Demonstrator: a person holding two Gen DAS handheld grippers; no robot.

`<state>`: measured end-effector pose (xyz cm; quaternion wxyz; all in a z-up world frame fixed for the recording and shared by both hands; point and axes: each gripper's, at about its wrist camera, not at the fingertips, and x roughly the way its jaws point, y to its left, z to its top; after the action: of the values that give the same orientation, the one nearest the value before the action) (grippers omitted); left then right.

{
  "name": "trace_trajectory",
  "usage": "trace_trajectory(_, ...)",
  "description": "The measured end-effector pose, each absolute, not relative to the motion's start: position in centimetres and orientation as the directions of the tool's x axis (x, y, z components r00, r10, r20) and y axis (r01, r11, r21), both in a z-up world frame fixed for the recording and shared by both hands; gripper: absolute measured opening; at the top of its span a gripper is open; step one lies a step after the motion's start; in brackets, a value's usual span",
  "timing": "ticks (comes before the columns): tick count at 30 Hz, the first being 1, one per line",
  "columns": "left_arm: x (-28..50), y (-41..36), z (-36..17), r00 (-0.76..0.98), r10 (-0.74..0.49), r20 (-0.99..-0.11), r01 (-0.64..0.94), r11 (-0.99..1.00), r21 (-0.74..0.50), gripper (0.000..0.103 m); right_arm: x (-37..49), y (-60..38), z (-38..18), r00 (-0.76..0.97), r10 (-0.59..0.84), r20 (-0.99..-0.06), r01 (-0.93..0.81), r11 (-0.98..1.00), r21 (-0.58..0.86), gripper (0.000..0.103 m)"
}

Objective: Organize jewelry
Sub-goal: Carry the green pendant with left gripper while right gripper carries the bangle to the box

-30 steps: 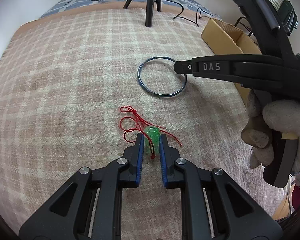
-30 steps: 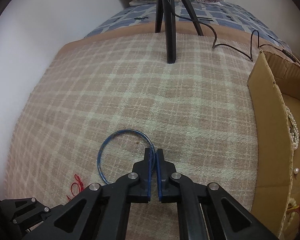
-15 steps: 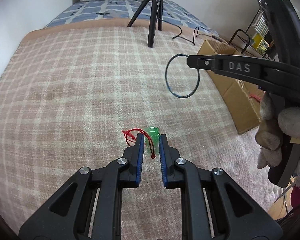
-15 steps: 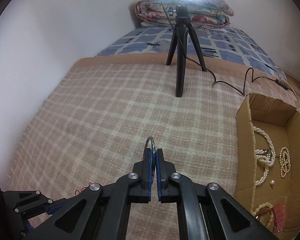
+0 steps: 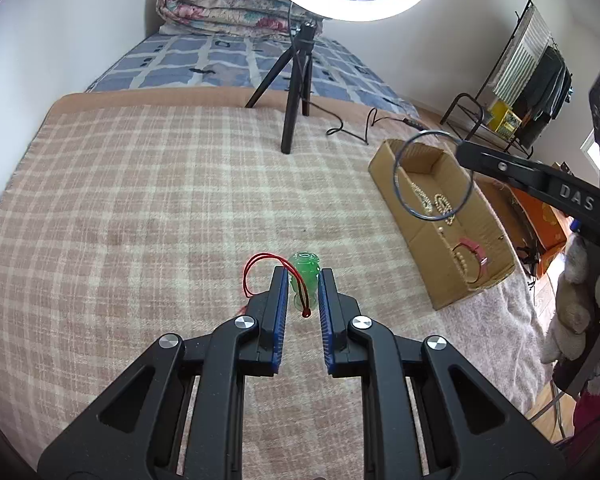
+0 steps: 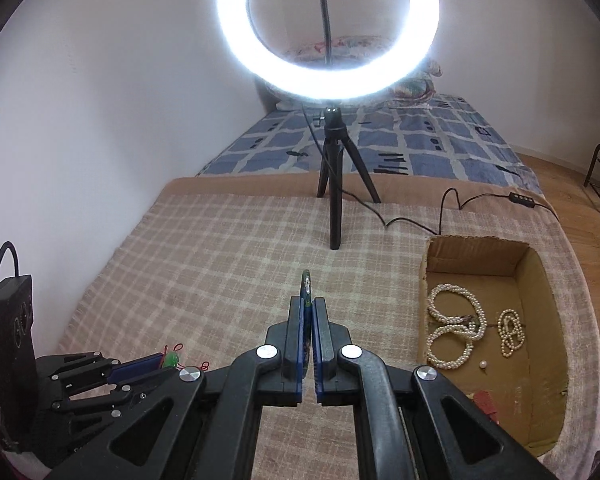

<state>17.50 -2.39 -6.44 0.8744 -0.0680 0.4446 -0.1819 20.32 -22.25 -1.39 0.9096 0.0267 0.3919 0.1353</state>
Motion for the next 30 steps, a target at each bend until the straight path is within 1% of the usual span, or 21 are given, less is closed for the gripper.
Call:
trace_trajectory(7, 17.9, -4.9, -4.4, 0.554, -0.415, -0.722, 0.297, 0.908, -0.295, 0.014, 17.7, -26.5, 1.3, 0.709, 0.235, -0.665, -0.179, 0.972, 0.152, 0.001)
trace_trajectory(13, 17.9, -8.6, -2.5, 0.566, -0.461, -0.683, 0.361, 0.884, -0.297, 0.014, 16.1, -30.3, 2.1, 0.735, 0.178, -0.654, -0.119, 0.984, 0.135, 0.001)
trace_trajectory(18, 17.9, -11.8, -1.5, 0.560, -0.496, -0.663, 0.409, 0.862, -0.299, 0.014, 15.1, -33.1, 1.8, 0.736, 0.138, -0.663, -0.067, 0.989, 0.132, 0.001)
trace_trajectory(25, 18.8, -15.7, 0.2, 0.528, -0.577, -0.623, 0.462, 0.811, -0.359, 0.013, 14.4, -36.5, 0.4, 0.720, 0.097, -0.688, -0.010, 0.992, 0.129, 0.001)
trace_trajectory(30, 19.8, -18.5, 0.7, 0.515, -0.605, -0.608, 0.489, 0.789, -0.371, 0.014, 14.4, -38.3, -1.2, 0.700, 0.083, -0.709, 0.016, 0.991, 0.132, 0.001)
